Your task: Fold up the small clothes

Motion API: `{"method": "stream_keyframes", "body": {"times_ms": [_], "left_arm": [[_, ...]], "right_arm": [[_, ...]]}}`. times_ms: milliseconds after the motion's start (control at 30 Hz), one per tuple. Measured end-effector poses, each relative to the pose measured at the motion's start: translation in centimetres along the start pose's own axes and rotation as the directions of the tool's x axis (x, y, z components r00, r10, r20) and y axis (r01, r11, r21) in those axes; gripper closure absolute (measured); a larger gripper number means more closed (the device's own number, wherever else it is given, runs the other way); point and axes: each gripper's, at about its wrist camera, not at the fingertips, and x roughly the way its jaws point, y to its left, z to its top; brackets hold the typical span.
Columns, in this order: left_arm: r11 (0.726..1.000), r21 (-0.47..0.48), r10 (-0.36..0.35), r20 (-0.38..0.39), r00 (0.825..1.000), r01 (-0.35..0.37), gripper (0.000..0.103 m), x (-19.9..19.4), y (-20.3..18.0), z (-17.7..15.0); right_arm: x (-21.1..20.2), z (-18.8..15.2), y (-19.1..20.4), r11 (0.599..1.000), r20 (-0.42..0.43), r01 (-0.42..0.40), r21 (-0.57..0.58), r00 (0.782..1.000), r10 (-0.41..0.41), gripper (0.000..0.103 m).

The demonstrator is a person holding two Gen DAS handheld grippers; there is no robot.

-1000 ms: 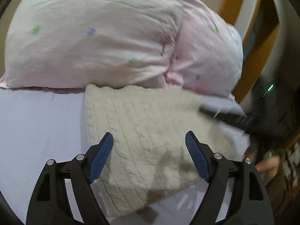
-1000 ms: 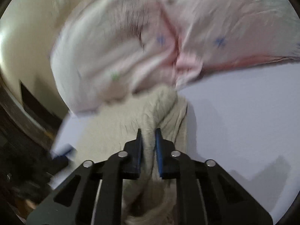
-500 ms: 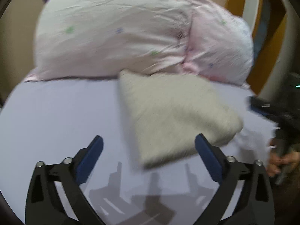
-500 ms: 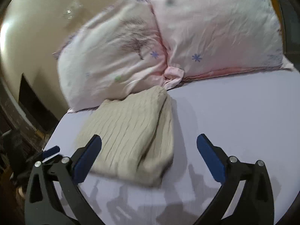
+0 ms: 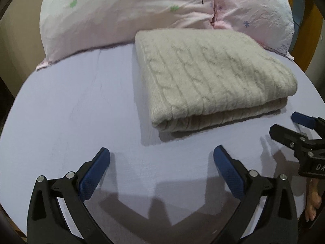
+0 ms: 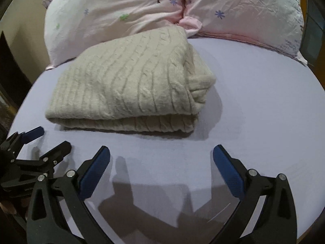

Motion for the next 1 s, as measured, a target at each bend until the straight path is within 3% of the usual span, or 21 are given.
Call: {"method": "stream_keyframes", "body": {"times_ms": [167,1000], "left_arm": [[1.000,-0.006,0.008,0.000,1.000,-0.008,0.001,0.0,0.0,-0.1],[1.000,-0.005,0.008,0.000,1.000,-0.008,0.001,0.0,0.1,0.0]], "right_arm": [[0.8,-0.4,1.3,0.994,-0.009,0.088,-0.071,0.996,-0.088,0.002],[0.9,-0.6,1.2,0.994,-0.010,0.084,-0.070,0.996,-0.085,0.002]]}}
